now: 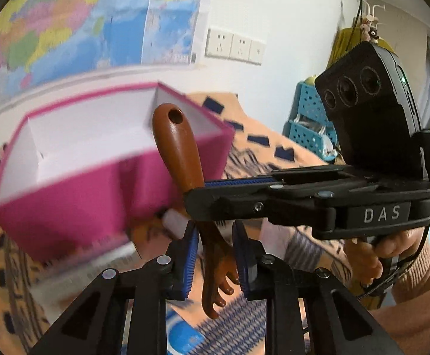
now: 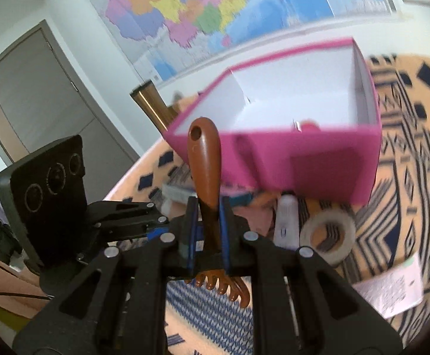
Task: Organize rigid objects
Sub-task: 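Lift the back scratcher into the pink box and open the right gripper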
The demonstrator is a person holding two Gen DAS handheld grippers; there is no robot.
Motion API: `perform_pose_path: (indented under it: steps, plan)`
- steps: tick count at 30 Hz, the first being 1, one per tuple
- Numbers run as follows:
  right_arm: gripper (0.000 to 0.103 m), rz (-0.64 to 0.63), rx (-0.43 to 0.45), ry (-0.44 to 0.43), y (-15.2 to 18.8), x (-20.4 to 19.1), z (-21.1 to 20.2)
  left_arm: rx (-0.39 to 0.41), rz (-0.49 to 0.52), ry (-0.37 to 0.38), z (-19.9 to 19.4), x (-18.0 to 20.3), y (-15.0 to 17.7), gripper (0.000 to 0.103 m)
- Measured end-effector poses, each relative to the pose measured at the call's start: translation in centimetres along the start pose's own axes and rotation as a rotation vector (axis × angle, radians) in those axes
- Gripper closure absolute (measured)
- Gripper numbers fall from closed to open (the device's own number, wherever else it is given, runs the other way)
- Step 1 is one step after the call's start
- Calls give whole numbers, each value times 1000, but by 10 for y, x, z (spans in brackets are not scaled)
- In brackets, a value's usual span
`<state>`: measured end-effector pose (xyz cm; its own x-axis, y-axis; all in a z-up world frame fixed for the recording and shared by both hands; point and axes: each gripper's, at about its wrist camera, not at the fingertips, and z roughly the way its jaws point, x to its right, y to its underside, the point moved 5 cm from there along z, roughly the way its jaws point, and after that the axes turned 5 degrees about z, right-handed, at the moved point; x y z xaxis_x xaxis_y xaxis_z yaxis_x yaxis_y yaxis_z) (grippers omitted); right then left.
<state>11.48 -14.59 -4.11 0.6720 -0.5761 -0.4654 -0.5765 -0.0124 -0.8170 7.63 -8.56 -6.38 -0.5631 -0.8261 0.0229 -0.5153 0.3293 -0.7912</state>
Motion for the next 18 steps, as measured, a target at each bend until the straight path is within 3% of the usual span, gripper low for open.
perform_pose_path:
  steps: [18]
  plan:
    - [87, -89, 178, -11, -111, -23, -4, 93, 75, -148, -12, -52, -102, 80]
